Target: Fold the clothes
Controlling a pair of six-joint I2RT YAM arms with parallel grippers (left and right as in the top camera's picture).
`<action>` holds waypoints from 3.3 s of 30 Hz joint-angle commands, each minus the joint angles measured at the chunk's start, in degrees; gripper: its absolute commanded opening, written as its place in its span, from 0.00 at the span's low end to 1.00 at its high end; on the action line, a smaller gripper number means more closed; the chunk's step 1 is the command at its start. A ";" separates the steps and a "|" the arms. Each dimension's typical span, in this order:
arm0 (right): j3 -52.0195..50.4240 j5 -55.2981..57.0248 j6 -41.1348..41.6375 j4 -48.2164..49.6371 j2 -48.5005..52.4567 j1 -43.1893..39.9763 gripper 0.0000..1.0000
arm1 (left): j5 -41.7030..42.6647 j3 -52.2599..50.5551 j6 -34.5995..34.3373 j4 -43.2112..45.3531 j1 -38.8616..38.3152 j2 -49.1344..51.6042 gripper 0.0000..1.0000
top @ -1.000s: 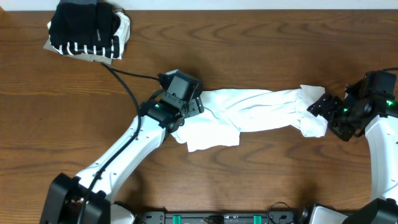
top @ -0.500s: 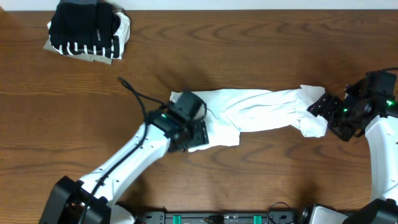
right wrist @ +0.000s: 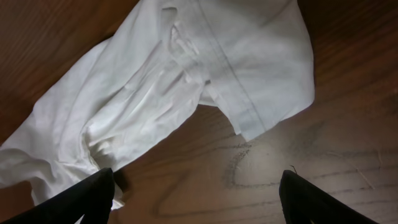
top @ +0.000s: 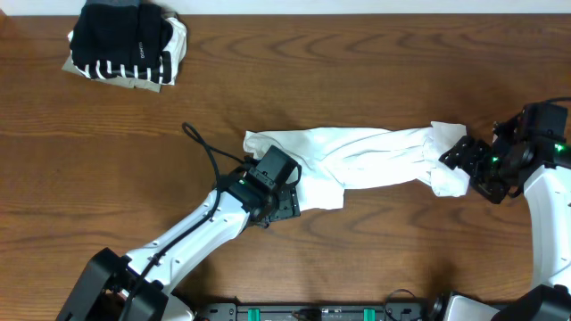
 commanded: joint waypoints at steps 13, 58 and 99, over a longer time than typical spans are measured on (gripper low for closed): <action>0.48 -1.11 -0.81 0.09 -0.92 -0.26 0.83 | 1.95 -3.50 -0.31 5.90 0.17 0.74 0.79; 0.46 -0.87 -0.81 1.29 -0.90 -0.26 0.93 | 6.69 -2.49 -0.11 8.41 0.24 -26.12 0.06; 0.37 -8.13 -0.83 0.50 -0.87 6.05 0.94 | 9.64 -2.03 -1.18 11.52 0.92 -28.52 0.06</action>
